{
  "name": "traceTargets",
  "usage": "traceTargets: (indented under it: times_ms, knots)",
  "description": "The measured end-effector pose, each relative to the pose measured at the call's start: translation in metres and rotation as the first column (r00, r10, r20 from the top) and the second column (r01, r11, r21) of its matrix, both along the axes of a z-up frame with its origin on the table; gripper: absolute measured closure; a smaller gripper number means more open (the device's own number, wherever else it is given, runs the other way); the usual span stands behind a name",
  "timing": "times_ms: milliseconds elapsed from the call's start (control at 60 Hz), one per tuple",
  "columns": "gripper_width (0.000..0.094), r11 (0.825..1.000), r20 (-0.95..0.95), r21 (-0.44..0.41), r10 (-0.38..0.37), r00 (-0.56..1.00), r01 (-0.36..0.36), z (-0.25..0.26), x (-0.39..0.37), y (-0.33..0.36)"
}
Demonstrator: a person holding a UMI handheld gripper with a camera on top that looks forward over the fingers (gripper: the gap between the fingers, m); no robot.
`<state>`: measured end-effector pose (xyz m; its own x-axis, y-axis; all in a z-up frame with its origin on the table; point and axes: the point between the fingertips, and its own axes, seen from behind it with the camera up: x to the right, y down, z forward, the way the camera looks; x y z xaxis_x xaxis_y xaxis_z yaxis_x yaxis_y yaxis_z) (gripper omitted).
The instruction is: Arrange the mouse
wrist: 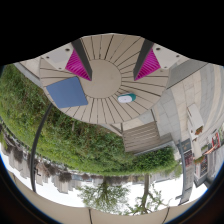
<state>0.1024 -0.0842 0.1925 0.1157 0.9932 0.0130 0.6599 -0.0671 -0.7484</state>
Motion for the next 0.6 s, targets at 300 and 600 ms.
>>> traceTargets:
  times_ms: [300,600]
  knots:
    - [0.0083,1.0,-0.031,-0.019,0.011,0.999,-0.011,-0.034,-0.068,-0.097]
    - [0.0081,0.997,-0.086,-0.026,-0.081,0.993,0.079,-0.116,-0.147,-0.099]
